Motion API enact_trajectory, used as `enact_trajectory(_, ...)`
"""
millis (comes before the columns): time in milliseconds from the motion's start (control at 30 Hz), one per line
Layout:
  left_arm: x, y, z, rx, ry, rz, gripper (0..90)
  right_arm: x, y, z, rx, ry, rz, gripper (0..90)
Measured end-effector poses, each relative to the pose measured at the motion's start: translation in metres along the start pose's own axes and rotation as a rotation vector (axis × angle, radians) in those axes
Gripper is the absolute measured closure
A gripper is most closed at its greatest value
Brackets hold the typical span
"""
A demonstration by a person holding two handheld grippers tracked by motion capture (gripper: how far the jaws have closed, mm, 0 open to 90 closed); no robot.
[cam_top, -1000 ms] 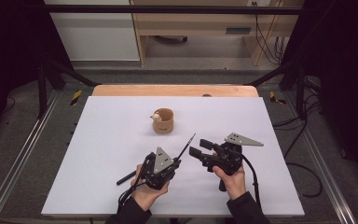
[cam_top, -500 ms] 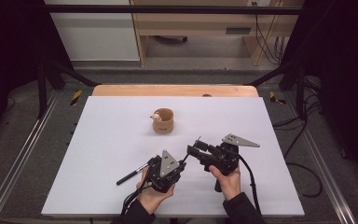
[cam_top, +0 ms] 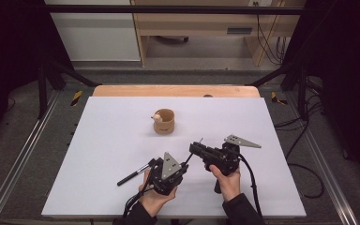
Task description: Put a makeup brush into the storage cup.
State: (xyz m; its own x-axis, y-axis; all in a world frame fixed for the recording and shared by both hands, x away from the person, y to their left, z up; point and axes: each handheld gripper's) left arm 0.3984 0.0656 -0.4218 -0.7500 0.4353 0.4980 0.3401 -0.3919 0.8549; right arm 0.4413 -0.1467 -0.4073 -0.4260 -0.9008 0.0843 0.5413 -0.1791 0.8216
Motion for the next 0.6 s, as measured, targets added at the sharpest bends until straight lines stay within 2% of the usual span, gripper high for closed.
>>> enact_trajectory(100,0.0001,0.0,-0.0006,0.003,-0.002,-0.001,84.7,0.0013,0.0002,-0.0009,-0.014,0.003,-0.004,80.6)
enact_trajectory(300,-0.0013,-0.0013,-0.0022,0.002,-0.002,0.0,84.5,0.0016,0.0002,-0.0003,-0.027,0.044,-0.008,84.3)
enact_trajectory(400,-0.0016,-0.0014,-0.0025,0.003,0.0,-0.001,84.0,0.0014,0.0002,0.0005,-0.015,0.061,-0.011,85.5)
enact_trajectory(500,-0.0016,-0.0011,-0.0024,0.003,0.001,-0.002,75.8,0.0026,0.001,0.0022,-0.024,0.071,-0.004,85.7)
enact_trajectory(600,0.0,0.0004,-0.002,0.007,0.002,-0.009,62.0,0.004,0.0024,0.0042,0.003,0.074,-0.003,85.7)
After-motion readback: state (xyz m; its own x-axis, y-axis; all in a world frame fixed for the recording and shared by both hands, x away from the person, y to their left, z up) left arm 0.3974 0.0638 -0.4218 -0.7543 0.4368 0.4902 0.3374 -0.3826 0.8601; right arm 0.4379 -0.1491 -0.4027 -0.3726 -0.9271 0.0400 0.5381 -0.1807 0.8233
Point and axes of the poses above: each handheld gripper's, and its own axes: x roughly backward along the jaws, y roughly out of its top, z roughly to its left, and after that the axes turned 12 degrees about y, right-handed
